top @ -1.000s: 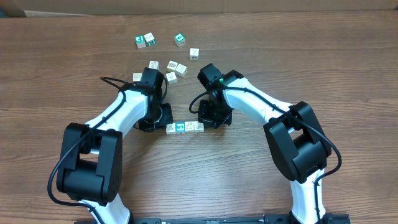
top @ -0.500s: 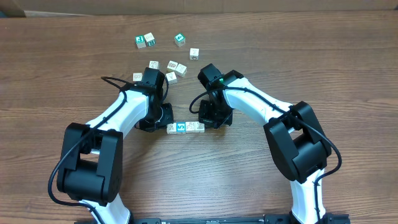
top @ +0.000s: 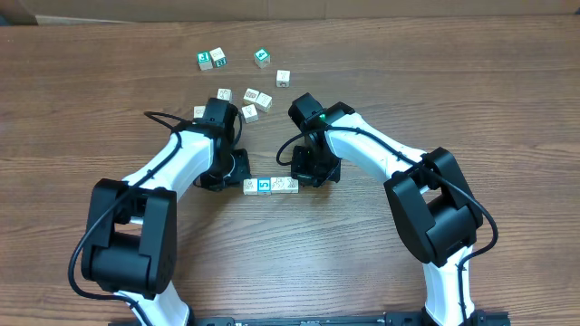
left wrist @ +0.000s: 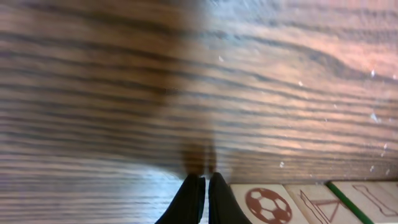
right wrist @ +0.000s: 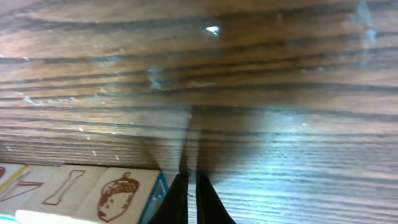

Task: Form a horizontal line

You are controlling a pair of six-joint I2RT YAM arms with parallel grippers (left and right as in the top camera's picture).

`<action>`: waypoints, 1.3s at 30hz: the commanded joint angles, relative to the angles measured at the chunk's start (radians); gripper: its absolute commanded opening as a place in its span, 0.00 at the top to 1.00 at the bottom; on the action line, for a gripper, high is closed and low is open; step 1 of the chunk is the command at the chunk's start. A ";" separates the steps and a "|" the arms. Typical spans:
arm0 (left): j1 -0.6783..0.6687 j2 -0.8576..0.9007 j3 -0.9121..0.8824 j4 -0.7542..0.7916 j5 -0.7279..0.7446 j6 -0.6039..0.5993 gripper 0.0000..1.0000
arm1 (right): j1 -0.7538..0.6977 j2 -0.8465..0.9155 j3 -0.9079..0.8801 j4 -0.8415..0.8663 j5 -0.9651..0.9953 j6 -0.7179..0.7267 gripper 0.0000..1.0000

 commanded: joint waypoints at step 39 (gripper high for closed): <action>0.180 0.007 -0.002 0.017 -0.156 0.009 0.00 | -0.338 0.011 0.016 0.044 0.370 -0.162 0.00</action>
